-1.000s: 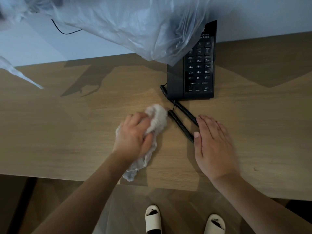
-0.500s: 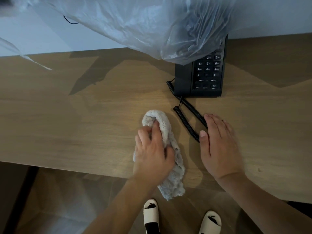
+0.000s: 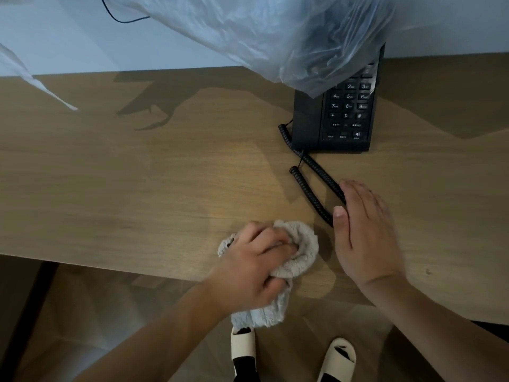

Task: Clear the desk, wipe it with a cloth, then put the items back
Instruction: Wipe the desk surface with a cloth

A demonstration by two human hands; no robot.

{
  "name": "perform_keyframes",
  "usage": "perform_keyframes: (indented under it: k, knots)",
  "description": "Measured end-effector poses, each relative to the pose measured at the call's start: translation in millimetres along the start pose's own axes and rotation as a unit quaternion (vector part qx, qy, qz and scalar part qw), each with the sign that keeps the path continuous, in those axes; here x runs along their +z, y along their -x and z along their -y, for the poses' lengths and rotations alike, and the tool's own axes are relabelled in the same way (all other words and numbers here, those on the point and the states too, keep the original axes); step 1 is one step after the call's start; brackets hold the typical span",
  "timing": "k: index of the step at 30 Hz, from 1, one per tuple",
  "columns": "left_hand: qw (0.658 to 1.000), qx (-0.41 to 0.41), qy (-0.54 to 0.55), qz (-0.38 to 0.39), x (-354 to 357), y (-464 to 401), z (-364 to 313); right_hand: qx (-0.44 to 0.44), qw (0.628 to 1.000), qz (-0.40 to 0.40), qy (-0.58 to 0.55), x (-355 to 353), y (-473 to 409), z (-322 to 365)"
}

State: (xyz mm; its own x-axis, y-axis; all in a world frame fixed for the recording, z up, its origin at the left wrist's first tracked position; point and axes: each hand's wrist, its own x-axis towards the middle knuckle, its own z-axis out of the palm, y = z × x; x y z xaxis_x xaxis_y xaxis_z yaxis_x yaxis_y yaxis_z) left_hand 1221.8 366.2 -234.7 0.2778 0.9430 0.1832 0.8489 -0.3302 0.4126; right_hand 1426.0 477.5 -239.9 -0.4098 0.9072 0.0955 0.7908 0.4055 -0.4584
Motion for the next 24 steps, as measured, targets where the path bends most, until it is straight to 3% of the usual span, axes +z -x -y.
perform_keyframes:
  k: [1,3,5,7,10,13,17,24]
  knots:
    - [1.000,-0.011,-0.023,-0.004,0.8,0.1,4.1,0.000,1.000,-0.001,-0.001,-0.1,-0.1,-0.3]
    - [0.986,-0.143,-0.052,-0.064,1.5,-10.0,8.2,0.003,1.000,0.001,-0.001,-0.4,0.1,-0.2]
    - [0.939,-0.316,-0.039,-0.132,1.6,-30.4,0.8,0.004,1.000,0.007,0.004,-0.8,0.7,0.2]
    - [0.912,-0.384,-0.028,-0.141,7.5,-48.1,-11.6,-0.001,1.000,0.011,0.016,-1.7,0.5,0.3]
    - [0.921,-0.371,0.012,-0.119,0.3,-53.2,-17.8,-0.012,0.999,0.015,0.031,-2.5,0.3,-0.9]
    - [0.938,-0.332,0.087,-0.049,-27.0,-36.7,-2.6,-0.015,0.999,0.013,0.030,-2.6,1.1,-1.6]
    - [0.971,-0.230,-0.058,0.038,-23.8,-6.2,9.0,-0.014,0.999,-0.008,0.028,-0.4,1.5,-2.0]
    - [0.960,-0.253,-0.118,0.019,2.1,-13.4,-4.1,-0.013,1.000,-0.016,0.009,-0.9,1.6,-3.7]
